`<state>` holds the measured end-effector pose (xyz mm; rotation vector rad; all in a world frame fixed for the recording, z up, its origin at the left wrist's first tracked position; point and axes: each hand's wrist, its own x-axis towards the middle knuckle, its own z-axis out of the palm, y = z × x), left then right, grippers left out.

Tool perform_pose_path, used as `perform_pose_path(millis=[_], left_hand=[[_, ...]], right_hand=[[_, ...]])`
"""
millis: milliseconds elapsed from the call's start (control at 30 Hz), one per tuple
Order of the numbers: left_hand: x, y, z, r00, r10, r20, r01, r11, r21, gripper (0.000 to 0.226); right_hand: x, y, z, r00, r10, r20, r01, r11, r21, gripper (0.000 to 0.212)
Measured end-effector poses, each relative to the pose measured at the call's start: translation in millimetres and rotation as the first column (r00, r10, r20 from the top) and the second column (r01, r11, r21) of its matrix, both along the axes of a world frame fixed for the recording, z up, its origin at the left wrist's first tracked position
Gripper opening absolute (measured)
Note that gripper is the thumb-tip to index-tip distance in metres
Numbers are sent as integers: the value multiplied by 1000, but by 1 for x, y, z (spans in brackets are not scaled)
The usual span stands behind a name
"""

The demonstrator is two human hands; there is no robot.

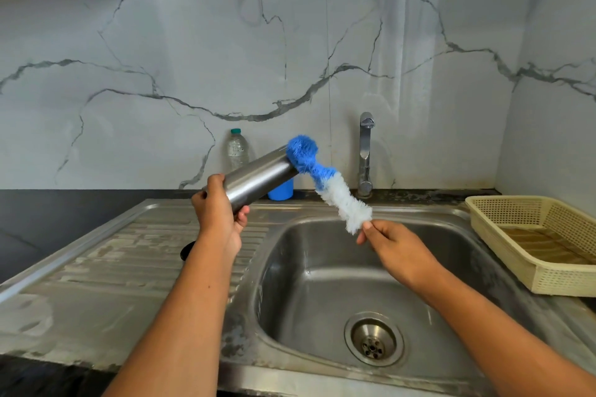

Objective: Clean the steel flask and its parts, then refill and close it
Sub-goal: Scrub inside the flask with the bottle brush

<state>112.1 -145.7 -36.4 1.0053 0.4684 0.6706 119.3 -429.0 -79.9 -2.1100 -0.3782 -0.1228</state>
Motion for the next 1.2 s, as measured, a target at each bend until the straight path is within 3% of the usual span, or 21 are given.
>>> perform_pose_path(millis=[100,267,433,600,767,933,1100,1200], left_hand=[[-2,-3,-1,999,32,16,-33,997,64,33],[2,-11,-3,999,26,25,-31,979,201,36],[-2,-4,-1,993,113,42,-118,983,140,34],[0,-16,-1,997,72,25,-76,972,222,32],[-4,-6,1,990,134,43,-139,975,172,31],[-2,-16,2,997,67,40,-75,958,277,22],[-6,-7,4,989,129,75,-144,962,234,15],[-4,-17,2,995,67,72,-88,936,342,17]], right_hand=[[3,-2,-4,1000,-6,-8,6,999,-48,36],[7,5,-1,998,-64,2,64,997,-43,37],[5,-7,0,999,-30,-20,27,991,-129,39],[5,6,6,998,-57,19,59,990,-127,40],[1,-5,1,999,-38,1,37,980,-194,41],[4,1,8,997,-72,35,76,986,-150,41],[-1,-8,6,999,-34,17,37,981,-193,41],[1,-3,10,999,-45,5,45,988,-144,41]])
